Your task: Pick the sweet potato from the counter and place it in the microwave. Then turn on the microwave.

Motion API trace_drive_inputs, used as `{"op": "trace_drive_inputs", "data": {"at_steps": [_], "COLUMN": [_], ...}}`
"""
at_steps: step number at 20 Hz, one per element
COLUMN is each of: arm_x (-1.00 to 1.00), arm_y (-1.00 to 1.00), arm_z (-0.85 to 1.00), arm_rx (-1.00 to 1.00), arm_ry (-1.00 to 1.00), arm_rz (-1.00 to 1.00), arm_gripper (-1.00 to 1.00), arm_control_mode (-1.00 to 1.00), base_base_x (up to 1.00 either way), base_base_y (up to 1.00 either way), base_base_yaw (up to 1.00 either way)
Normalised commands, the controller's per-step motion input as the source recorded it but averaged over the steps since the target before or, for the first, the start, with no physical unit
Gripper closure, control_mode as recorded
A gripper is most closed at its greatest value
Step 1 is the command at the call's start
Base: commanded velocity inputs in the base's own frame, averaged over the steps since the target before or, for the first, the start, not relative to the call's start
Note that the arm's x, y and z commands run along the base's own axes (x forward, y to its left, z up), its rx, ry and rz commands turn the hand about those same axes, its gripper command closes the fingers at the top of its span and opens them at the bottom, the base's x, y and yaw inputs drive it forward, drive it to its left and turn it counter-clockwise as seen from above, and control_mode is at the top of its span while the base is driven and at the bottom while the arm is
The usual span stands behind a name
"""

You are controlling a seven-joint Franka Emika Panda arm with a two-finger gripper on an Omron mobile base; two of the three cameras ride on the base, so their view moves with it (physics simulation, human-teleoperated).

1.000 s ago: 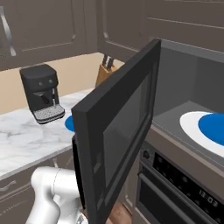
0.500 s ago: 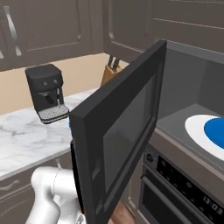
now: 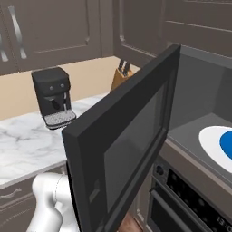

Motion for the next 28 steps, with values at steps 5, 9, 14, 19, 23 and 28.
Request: {"op": "trace_drive_inputs", "data": {"at_steps": [5, 9, 14, 19, 23, 28], "arm_x": [0.00, 0.00, 0.00, 0.00, 0.00, 0.00], "arm_y": [0.00, 0.00, 0.00, 0.00, 0.00, 0.00], "arm_z": [0.00, 0.00, 0.00, 0.00, 0.00, 0.00], "arm_rx": [0.00, 0.00, 0.00, 0.00, 0.00, 0.00], "arm_ry": [0.00, 0.00, 0.00, 0.00, 0.00, 0.00], "arm_rz": [0.00, 0.00, 0.00, 0.00, 0.00, 0.00], "arm_gripper": [-1.00, -1.00, -1.00, -1.00, -1.00, -1.00], "arm_control_mode": [1.00, 1.00, 1.00, 1.00, 1.00, 1.00], "base_base_x": [0.34, 0.38, 0.34, 0.27, 0.36, 0.12], "base_base_y": [0.00, -0.01, -0.01, 0.00, 0.00, 0.00], "base_base_yaw": [0.10, 0.08, 0.07, 0.02, 0.04, 0.00]}}
